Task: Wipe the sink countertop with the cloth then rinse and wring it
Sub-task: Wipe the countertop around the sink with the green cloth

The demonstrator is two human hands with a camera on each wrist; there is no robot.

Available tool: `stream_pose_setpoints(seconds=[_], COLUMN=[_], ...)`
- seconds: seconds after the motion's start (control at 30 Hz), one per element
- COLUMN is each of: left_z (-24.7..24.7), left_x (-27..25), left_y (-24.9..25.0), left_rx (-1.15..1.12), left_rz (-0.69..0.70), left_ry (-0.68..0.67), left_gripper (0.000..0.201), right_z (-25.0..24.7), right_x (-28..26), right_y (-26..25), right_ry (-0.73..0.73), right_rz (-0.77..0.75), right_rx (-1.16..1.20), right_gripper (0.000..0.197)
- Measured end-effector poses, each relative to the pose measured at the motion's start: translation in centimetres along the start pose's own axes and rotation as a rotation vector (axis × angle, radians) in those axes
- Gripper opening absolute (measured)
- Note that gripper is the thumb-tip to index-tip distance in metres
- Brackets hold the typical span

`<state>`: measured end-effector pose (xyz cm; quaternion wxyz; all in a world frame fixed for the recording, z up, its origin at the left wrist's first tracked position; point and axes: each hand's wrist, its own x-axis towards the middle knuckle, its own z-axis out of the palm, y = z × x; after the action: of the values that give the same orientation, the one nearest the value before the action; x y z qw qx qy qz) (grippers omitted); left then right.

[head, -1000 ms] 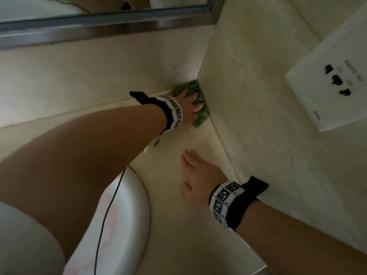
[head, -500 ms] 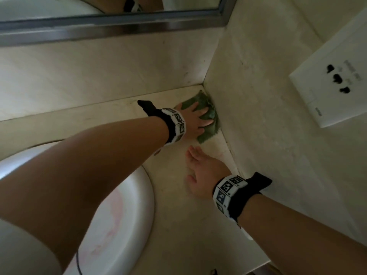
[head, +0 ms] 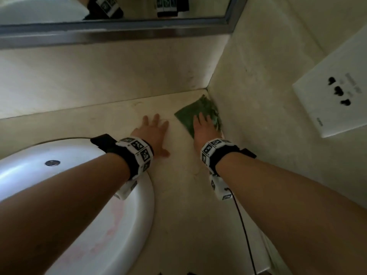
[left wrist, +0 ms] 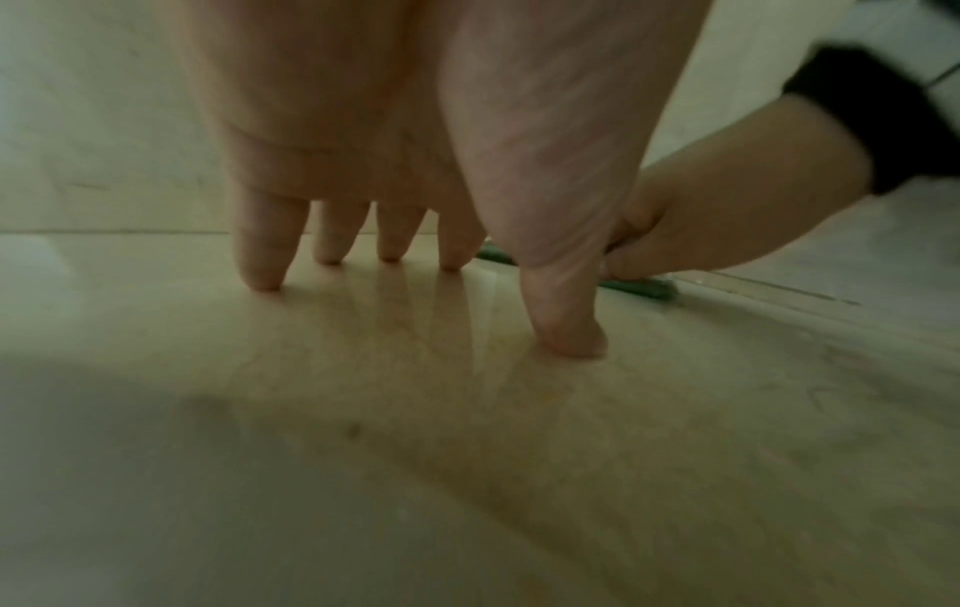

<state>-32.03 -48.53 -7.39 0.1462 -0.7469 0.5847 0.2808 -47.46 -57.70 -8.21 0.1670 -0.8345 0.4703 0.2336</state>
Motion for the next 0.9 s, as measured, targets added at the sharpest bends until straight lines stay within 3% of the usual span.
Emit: stream_pose_setpoints(seconds=[0.17,0.3,0.6,0.9], left_z=[0.1,0.0,-0.1,1.5], left_x=[0.7,0.5,0.2,-1.5], left_y=[0.0,0.1,-0.1,2.0], left_rx=[-0.023,-0.021,0.014,0.011], left_rz=[-0.008,-0.002,0.024,0.047], left_ry=[-0.027,-0.042,-0.031,-0.053], left_gripper=[0.108,0.109,0.109,0.095], right_z=[-2.4,-2.2,7.4,2.4], right_x=[3.0,1.9,-12.7,-4.0], right_y=[1.1,1.8,4.5,3.2], right_ry=[-0.035,-0.036,-0.054,-0.061], right_rz=[0.030,0.038,0.126,0.063], right_rx=[-0.006,0.001,0.078,-0.027], right_gripper=[0.078,0.077,0.084,0.088])
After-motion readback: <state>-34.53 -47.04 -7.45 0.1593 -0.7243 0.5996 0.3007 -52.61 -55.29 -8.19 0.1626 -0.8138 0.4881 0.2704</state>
